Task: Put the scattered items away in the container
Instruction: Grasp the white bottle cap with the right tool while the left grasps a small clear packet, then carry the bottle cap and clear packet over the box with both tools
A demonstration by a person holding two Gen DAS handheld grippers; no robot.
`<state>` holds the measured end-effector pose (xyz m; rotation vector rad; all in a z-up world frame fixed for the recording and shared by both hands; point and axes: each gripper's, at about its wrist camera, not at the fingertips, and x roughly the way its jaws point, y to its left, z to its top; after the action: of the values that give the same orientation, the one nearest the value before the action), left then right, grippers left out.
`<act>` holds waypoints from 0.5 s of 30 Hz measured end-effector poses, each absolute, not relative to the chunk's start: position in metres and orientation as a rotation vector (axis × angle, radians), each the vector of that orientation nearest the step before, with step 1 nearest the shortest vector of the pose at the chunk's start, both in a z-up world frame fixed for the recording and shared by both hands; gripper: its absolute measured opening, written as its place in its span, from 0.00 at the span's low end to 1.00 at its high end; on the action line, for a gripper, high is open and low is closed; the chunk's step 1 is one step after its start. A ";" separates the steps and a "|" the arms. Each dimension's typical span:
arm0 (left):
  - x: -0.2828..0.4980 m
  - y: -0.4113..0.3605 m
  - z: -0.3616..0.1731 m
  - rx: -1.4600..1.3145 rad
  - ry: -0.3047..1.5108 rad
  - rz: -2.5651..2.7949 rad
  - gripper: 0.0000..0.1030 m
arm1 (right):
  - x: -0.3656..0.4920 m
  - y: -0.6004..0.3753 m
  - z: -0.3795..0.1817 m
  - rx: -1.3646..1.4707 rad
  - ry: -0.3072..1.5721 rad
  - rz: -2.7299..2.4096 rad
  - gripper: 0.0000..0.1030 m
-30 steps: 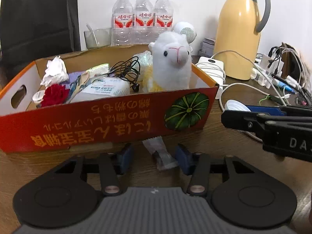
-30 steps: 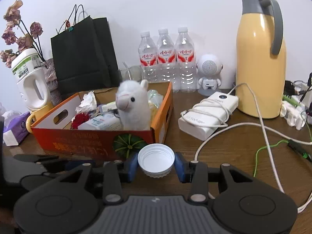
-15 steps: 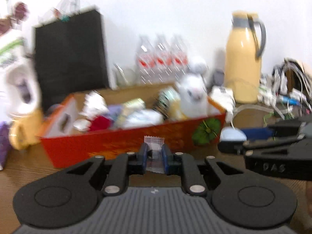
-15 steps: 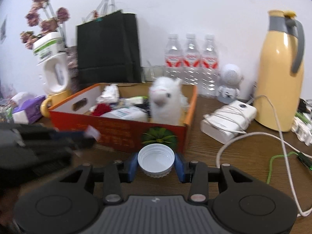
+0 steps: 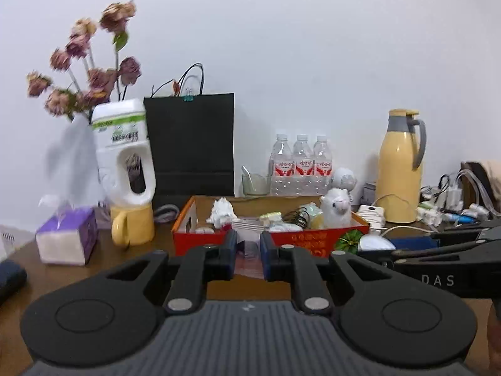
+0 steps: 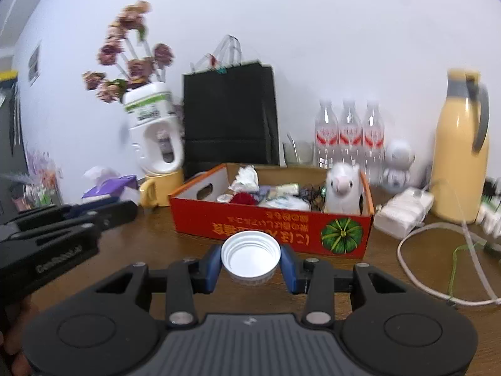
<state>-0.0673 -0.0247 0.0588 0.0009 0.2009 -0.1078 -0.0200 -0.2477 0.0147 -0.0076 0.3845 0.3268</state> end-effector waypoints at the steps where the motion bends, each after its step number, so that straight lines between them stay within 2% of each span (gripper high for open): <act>1: -0.075 -0.024 0.059 -0.001 0.198 -0.109 0.16 | -0.029 -0.245 0.017 -0.021 0.368 0.325 0.38; 8: -0.109 -0.015 0.062 0.020 0.184 -0.113 0.16 | -0.089 -0.239 0.032 0.010 0.288 0.327 0.38; 15: -0.111 -0.009 0.067 0.031 0.166 -0.095 0.16 | -0.088 -0.235 0.030 0.057 0.314 0.329 0.38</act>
<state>-0.1105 -0.0091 0.0668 0.0312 0.1659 -0.0951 -0.0879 -0.2348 0.0301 0.0570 0.3143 0.3294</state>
